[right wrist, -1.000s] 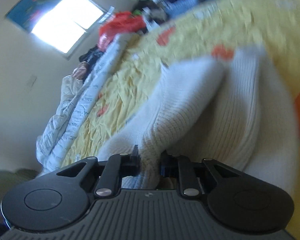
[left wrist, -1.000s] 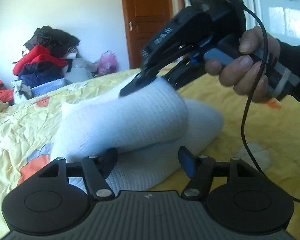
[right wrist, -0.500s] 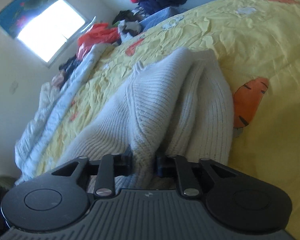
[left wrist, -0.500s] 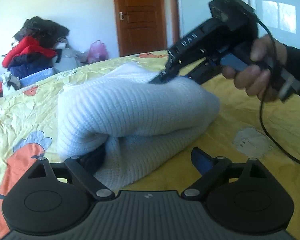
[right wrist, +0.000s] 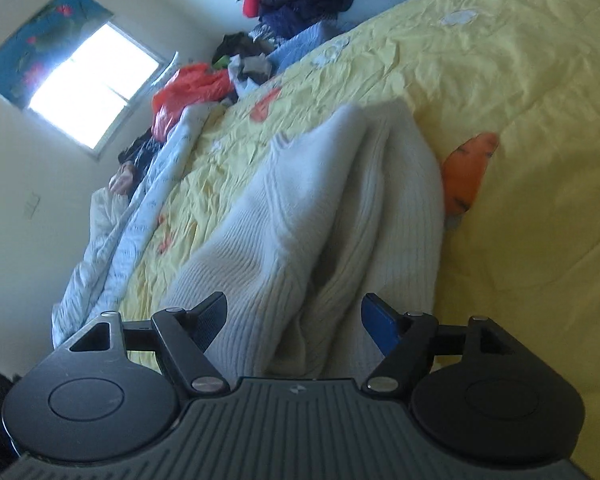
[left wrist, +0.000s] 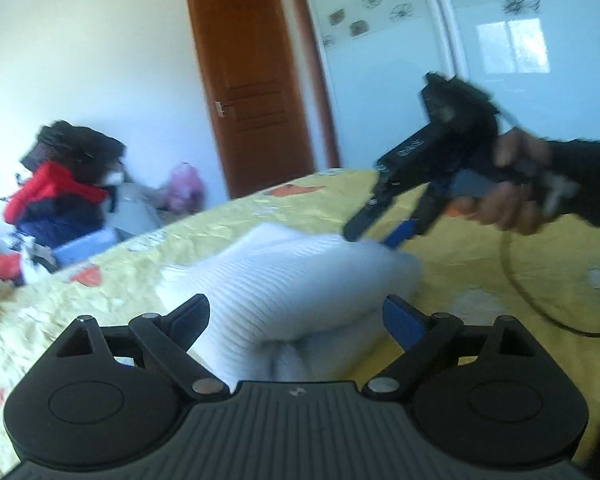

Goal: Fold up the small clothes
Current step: 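Press and grasp the folded sweater bundle with the right gripper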

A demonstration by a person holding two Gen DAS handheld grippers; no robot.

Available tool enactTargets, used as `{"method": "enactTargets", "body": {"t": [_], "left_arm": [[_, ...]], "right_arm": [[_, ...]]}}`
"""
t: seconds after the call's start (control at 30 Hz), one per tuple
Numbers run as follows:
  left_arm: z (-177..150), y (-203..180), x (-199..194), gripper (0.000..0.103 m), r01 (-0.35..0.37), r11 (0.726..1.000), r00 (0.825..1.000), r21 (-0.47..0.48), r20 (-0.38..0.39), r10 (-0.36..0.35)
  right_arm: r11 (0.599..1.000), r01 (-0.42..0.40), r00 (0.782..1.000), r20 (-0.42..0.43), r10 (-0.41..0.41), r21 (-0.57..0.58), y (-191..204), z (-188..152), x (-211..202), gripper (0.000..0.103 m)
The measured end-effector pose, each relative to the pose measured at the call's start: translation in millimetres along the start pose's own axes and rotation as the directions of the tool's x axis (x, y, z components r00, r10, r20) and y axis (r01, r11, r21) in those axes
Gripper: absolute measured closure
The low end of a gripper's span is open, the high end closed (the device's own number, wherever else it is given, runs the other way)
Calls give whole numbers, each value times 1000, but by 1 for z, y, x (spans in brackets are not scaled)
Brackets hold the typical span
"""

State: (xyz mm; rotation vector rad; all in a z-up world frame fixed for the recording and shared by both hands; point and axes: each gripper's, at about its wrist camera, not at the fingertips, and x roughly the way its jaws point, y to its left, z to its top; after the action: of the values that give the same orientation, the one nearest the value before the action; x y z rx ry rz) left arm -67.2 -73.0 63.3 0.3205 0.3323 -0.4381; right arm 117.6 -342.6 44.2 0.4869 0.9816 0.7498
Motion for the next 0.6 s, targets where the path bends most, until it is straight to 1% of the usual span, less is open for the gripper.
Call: {"method": "enactTargets", "body": {"t": [0.03, 0.1, 0.17, 0.2, 0.23, 0.27, 0.3, 0.33, 0.37, 0.43, 0.47, 0.5, 0.53, 0.6], "left_arm": [[-2, -2, 10, 9, -15, 1000, 1000, 21, -17, 16], [-11, -12, 33, 9, -62, 994, 996, 93, -64, 68], [-19, -25, 49, 9, -66, 985, 992, 160, -97, 82], [-21, -33, 53, 9, -88, 977, 990, 196, -90, 107], [-22, -39, 56, 9, -99, 969, 989, 225, -85, 120], [-22, -41, 55, 13, -96, 968, 989, 232, -86, 119], [-20, -40, 54, 18, -98, 970, 989, 223, -85, 119], [-16, -37, 52, 30, -103, 974, 989, 202, -82, 122], [-13, -32, 50, 41, -99, 980, 990, 172, -84, 115], [-11, -24, 47, 49, -79, 988, 991, 134, -99, 93], [-12, -22, 46, 49, -73, 988, 990, 137, -112, 89], [-15, -22, 49, 49, -79, 986, 988, 145, -123, 98], [-19, -23, 52, 49, -87, 985, 985, 151, -131, 108], [-27, -29, 56, 49, -108, 978, 983, 179, -128, 132]], "right_arm": [[1000, -9, 1000, -9, 9, 2, 1, 0, 3, 25], [1000, -10, 999, -38, 10, -1, 4, -1, 10, 25], [999, 19, 998, -57, -21, -40, 9, -4, 19, 27], [997, 32, 998, -59, -37, -76, 14, -7, 22, 30], [993, 40, 997, -60, -46, -110, 18, -9, 23, 44], [988, 55, 996, -60, -64, -146, 23, -11, 24, 52], [978, 73, 995, -53, -85, -196, 30, -11, 23, 56], [968, 86, 994, -45, -99, -235, 36, -10, 20, 64], [953, 104, 993, -30, -118, -285, 45, -8, 16, 67], [916, 149, 988, 16, -154, -373, 59, -1, 3, 68], [891, 175, 984, 33, -178, -418, 63, 2, 1, 69], [857, 208, 976, 37, -217, -470, 67, 3, 2, 69], [835, 224, 968, 18, -249, -502, 65, 3, 9, 69], [814, 237, 955, -26, -295, -530, 53, -8, 30, 66]]}}
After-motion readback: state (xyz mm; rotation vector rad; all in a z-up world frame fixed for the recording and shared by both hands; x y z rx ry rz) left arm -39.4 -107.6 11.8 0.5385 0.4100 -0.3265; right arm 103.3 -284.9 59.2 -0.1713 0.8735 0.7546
